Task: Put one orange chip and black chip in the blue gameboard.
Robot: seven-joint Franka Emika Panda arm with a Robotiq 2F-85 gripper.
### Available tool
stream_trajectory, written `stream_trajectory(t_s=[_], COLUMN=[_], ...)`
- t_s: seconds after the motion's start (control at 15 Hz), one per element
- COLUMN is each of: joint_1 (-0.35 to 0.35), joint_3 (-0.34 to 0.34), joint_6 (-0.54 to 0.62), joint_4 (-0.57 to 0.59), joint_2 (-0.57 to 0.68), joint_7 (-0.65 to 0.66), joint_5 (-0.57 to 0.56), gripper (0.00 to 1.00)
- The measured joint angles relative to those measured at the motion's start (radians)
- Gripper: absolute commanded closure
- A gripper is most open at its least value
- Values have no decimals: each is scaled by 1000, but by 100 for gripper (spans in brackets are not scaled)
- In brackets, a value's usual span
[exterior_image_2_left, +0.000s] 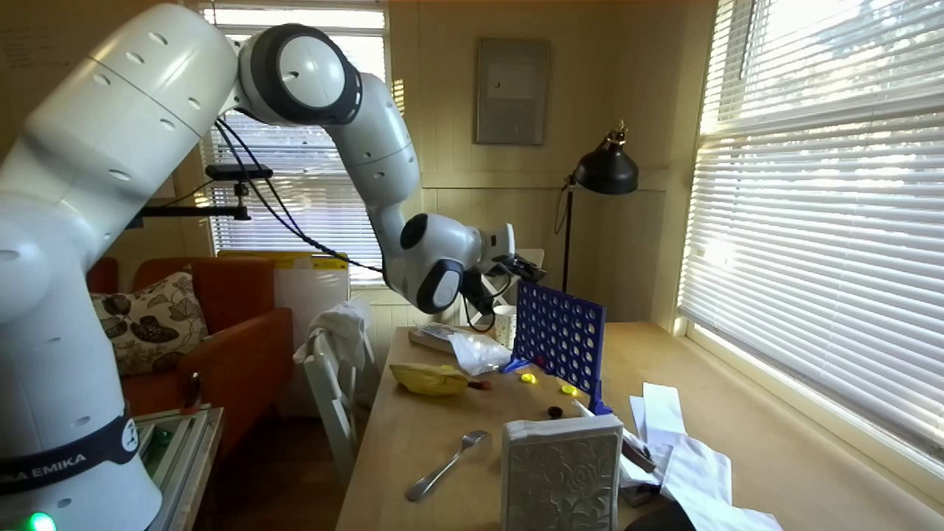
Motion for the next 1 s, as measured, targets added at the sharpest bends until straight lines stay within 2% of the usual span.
stream_trajectory(t_s=[1.0], joint_1=[2], joint_3=[12], joint_6=[-9], joint_4=[118], joint_2=[91], joint_7=[-3], joint_5=[0], gripper=[92])
